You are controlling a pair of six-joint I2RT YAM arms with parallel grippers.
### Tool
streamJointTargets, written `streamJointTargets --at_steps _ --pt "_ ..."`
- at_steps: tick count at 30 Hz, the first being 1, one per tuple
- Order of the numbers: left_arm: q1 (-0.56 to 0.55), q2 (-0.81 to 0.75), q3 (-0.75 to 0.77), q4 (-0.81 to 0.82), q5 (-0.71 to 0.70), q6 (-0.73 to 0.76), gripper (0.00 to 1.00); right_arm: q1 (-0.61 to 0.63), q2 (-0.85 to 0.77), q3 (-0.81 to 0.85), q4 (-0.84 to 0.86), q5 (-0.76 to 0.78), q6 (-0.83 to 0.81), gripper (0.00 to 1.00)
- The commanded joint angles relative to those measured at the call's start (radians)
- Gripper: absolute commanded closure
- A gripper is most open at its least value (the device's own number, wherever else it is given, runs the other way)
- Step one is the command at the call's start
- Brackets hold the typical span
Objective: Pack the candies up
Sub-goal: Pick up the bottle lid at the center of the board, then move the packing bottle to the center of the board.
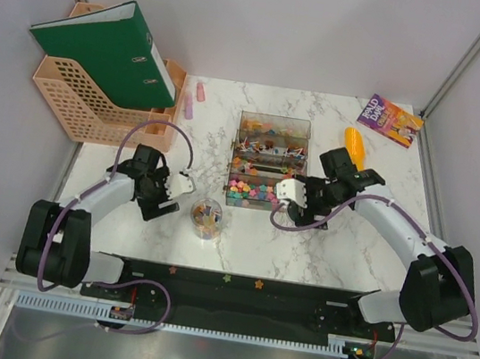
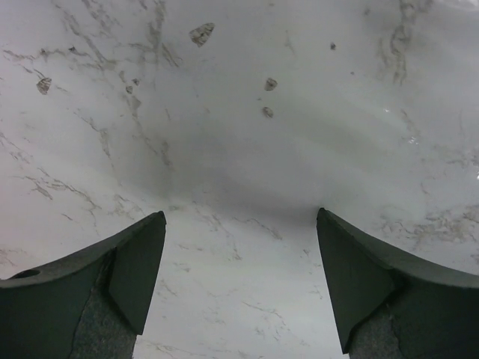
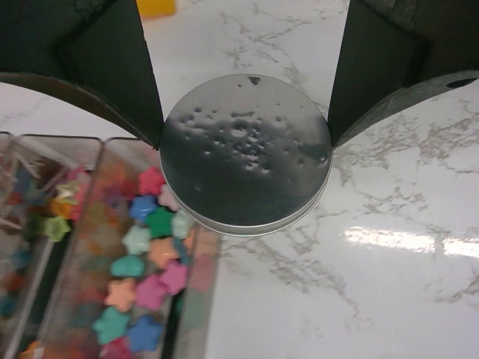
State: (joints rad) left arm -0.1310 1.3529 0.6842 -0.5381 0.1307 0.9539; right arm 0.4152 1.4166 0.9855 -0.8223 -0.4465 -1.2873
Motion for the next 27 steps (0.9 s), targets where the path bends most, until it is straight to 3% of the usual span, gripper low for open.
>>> streamJointTargets --at_steps 1,7,9,12,13,15,21,27 --pt "0.007 -0.052 -0.044 0.007 0.020 0.235 0.12 0.004 -0.021 0.119 -0.005 -0.026 0.094 0.11" --pt "-0.013 -0.041 0.015 -0.023 0.153 0.255 0.23 0.020 0.024 0.231 -0.009 -0.011 0.154 0.12" --pt "-0.025 -0.037 0.035 -0.048 0.205 0.285 0.33 0.028 0.030 0.254 -0.012 0.002 0.160 0.12" --pt "-0.038 -0.047 0.054 -0.066 0.270 0.336 0.62 0.054 0.030 0.280 -0.023 0.018 0.167 0.12" --pt "-0.039 -0.052 0.055 -0.080 0.283 0.348 0.83 0.057 0.030 0.286 -0.028 0.022 0.174 0.12" --pt "-0.042 -0.066 0.057 -0.088 0.323 0.374 0.98 0.062 0.028 0.298 -0.047 0.028 0.180 0.11" --pt "-0.042 -0.120 0.054 -0.238 0.426 0.531 0.98 0.065 0.004 0.301 -0.063 0.061 0.212 0.12" --pt "-0.053 -0.109 0.089 -0.283 0.560 0.543 0.98 0.068 -0.022 0.301 -0.080 0.080 0.244 0.12"
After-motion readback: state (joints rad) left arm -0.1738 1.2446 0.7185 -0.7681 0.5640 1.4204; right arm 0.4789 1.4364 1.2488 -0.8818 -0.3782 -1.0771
